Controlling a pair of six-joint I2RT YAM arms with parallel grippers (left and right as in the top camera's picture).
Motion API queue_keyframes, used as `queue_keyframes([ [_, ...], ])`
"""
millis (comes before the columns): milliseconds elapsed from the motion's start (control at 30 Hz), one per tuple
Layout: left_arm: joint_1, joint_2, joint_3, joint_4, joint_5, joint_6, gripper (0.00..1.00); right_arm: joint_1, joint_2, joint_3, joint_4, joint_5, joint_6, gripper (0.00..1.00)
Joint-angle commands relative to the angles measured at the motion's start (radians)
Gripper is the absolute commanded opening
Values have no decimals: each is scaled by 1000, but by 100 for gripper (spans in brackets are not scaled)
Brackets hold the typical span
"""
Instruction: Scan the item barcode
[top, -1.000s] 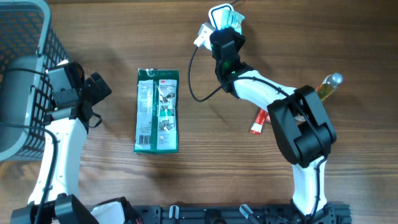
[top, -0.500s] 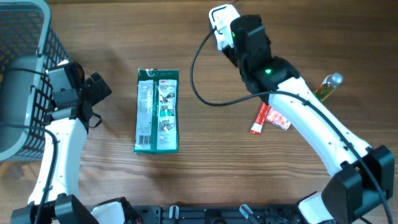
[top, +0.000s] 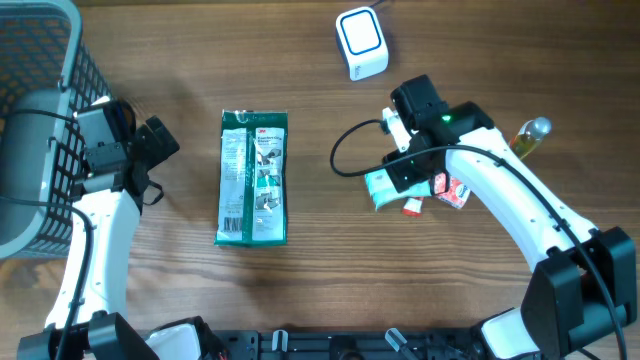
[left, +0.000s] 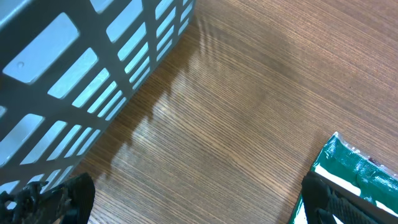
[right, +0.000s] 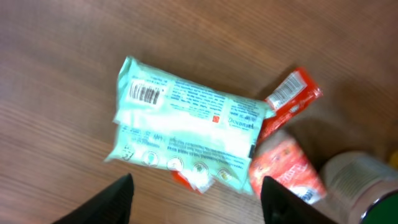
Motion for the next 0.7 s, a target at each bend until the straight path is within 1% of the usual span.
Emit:
queue_keyframes([
  [0, 2, -8, 10, 2, 5, 12, 100, -5, -4, -4, 119, 32, 135, 75],
  [33, 2, -8, 10, 2, 5, 13, 100, -4, -2, -4, 175, 21, 218, 75],
  [67, 2, -8, 10, 2, 5, 12, 100, 2, 2, -4, 241, -53, 328, 75],
  [100, 2, -8, 10, 2, 5, 13, 100, 19, 13, -4, 330, -215, 431, 83],
  [133, 2, -8, 10, 2, 5, 12, 100, 34, 27, -7, 380, -290, 487, 94],
  [167, 2, -8, 10, 2, 5, 13, 100, 51, 43, -8, 434, -349, 533, 100],
  [200, 2, -8, 10, 2, 5, 13, 100, 87, 79, -9, 510, -426, 635, 100],
  [233, 2, -8, 10, 2, 5, 13, 100, 121, 114, -9, 569, -468, 650, 100],
  [267, 2, -8, 10, 2, 5, 13, 100, 165, 156, -9, 624, -477, 653, 96],
  [367, 2, -8, 10, 2, 5, 12, 100, 296, 277, -9, 738, -404, 730, 80],
  [400, 2, -8, 10, 2, 5, 12, 100, 354, 329, -8, 783, -334, 729, 76],
  [500, 2, -8, 10, 2, 5, 13, 100, 470, 386, -8, 784, -44, 726, 75],
  [633, 2, -8, 10, 2, 5, 12, 100, 533, 388, -8, 782, 94, 725, 72],
  [667, 2, -8, 10, 2, 5, 12, 100, 546, 389, -8, 769, 143, 725, 67],
])
